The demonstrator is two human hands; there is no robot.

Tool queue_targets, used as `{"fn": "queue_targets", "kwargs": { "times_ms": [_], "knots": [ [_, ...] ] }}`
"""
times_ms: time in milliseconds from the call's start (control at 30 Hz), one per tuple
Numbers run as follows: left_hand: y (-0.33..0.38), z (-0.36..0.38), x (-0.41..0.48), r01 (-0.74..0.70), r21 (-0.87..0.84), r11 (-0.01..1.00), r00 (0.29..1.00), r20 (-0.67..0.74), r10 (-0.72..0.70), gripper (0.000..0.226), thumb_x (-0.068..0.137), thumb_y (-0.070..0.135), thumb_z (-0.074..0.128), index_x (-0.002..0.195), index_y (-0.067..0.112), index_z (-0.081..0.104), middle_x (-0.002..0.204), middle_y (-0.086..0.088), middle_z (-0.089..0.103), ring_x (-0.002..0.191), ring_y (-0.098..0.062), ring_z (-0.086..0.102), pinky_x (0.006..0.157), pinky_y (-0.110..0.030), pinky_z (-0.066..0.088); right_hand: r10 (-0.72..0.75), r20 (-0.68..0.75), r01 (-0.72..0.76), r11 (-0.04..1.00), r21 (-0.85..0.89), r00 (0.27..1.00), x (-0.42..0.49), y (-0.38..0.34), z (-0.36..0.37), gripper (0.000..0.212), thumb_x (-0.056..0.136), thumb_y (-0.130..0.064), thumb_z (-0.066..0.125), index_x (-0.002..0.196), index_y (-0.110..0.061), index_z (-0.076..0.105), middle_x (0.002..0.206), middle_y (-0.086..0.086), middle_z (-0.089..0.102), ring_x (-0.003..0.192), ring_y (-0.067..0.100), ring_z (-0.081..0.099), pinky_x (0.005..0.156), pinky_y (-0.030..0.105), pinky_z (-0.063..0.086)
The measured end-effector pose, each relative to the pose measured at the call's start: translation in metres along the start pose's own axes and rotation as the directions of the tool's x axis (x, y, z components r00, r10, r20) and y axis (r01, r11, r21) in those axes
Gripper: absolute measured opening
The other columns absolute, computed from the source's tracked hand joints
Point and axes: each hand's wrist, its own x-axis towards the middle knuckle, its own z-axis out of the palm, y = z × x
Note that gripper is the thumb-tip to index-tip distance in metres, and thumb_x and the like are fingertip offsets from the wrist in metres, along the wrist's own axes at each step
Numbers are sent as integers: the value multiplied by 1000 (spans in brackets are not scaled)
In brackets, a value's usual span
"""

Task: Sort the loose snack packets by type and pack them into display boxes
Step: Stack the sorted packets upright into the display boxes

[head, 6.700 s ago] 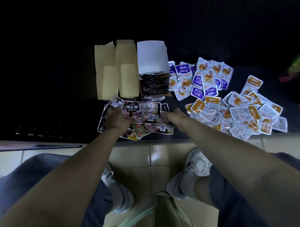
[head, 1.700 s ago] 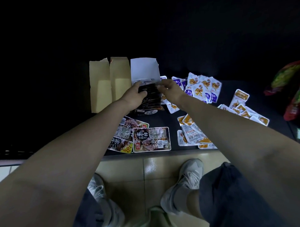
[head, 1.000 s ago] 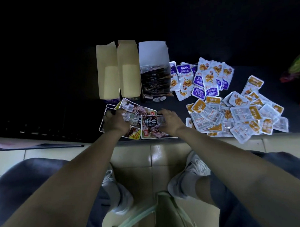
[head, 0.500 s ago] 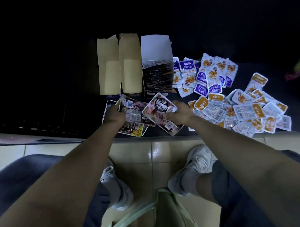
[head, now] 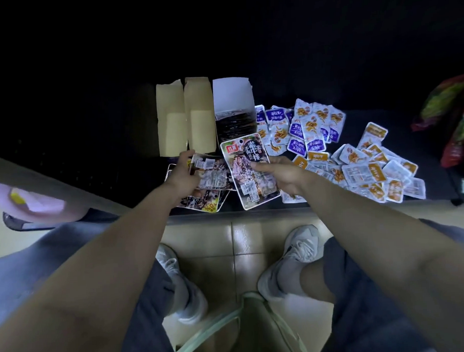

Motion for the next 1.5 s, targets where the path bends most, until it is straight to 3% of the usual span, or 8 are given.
{"fn": "queue_targets", "kwargs": {
  "times_ms": [267,367,533,733,833,1033,1333,1500],
  "knots": [
    [7,6,-20,-410,744,528,897,223,381,112,68,60,74,153,30,8,160,7,-11,147,-20,-12,119,-46,-4,2,-41,-3,1000,-26,999,-18,-18,-10,89,83,-32,73,149,-3,21,156,11,26,143,25,25,117,44,15],
    [13,12,-25,-482,790,379,833,279,478,85,81,56,64,151,38,19,159,3,20,147,-21,7,118,-48,0,-6,-27,6,1000,-12,1000,-26,-25,-12,84,84,-35,71,148,-4,26,157,8,26,145,24,21,118,44,14],
    [27,17,-27,-463,665,586,850,146,507,28,101,22,43,121,9,60,108,-18,66,99,-34,60,78,-36,46,22,7,-22,987,159,1000,-37,-35,-13,24,91,-33,63,101,-10,63,95,3,71,80,11,68,66,24,57],
    [27,7,-27,-267,58,962,964,27,266,36,99,10,47,134,19,45,113,-13,60,95,-24,56,72,-29,43,-29,-63,37,990,136,998,-41,-32,-23,60,66,-42,82,113,-11,61,113,4,65,105,19,61,100,39,49],
    [30,8,-30,-196,-109,975,974,93,206,53,98,7,49,146,24,32,128,-15,57,111,-24,58,96,-34,46,-14,68,2,987,161,998,-50,-31,-11,32,85,-22,68,112,-7,60,117,7,62,112,20,58,105,41,45],
    [43,19,-41,-147,-210,966,977,122,175,52,96,8,47,143,24,32,139,-14,49,105,-24,60,110,-44,35,-46,-4,47,996,72,999,-49,-22,7,88,90,-18,66,153,-9,5,159,8,18,146,20,17,119,39,9],
    [38,26,-39,-198,-12,980,980,4,198,70,89,11,63,145,17,22,147,-11,41,131,-28,41,111,-45,35,-235,-304,214,972,-100,923,-44,-27,-3,23,85,-12,70,91,-13,48,102,13,57,100,27,56,83,37,47],
    [49,41,-43,-245,-3,969,968,55,245,61,92,6,58,142,15,23,132,-2,47,121,-19,45,98,-29,37,-199,-39,190,967,-167,979,-47,-28,13,18,89,-18,65,92,-12,49,91,11,63,83,23,61,75,37,53]
  ]
}}
